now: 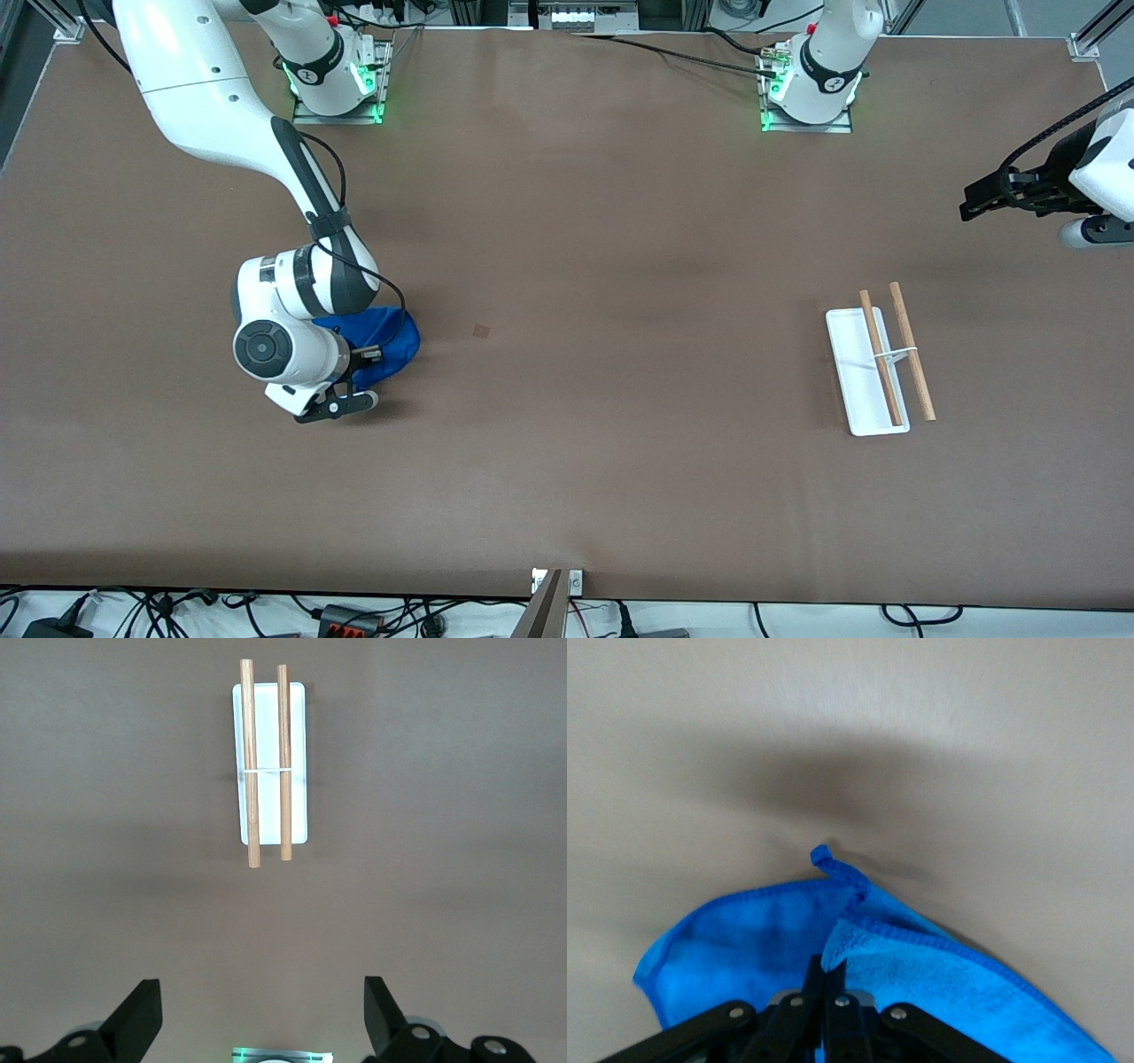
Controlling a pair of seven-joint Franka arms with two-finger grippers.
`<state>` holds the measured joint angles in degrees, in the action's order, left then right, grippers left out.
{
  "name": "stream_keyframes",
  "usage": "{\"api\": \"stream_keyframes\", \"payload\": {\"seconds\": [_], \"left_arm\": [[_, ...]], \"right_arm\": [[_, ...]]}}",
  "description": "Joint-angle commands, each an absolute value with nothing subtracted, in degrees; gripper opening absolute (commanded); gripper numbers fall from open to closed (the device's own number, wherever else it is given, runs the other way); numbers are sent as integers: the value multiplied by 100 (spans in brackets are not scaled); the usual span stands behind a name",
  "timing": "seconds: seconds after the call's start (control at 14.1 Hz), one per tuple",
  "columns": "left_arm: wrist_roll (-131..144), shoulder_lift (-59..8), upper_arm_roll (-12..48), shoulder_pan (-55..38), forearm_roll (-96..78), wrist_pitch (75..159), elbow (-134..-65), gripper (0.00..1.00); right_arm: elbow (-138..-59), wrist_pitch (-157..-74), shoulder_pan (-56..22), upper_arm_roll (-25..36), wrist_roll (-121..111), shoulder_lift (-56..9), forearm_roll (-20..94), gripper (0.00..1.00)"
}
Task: Pass towel and hang on rack
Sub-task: 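Close the right gripper on the towel corner, then lift the towel with the right gripper toward the table middle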
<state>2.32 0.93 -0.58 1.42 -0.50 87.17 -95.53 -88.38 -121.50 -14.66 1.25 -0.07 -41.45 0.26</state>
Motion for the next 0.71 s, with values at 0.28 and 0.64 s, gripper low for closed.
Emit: {"api": "stream_keyframes", "payload": {"seconds": [0.28, 0.64], "left_arm": [[237, 97, -44, 176, -141, 8622, -9483, 100], [220, 18, -53, 132, -141, 8613, -9466, 100]], "right_arm": [[-7982, -10979, -1704, -324, 9, -3104, 132, 0], [-7236, -10907, -2074, -1114, 192, -2654, 132, 0]]}}
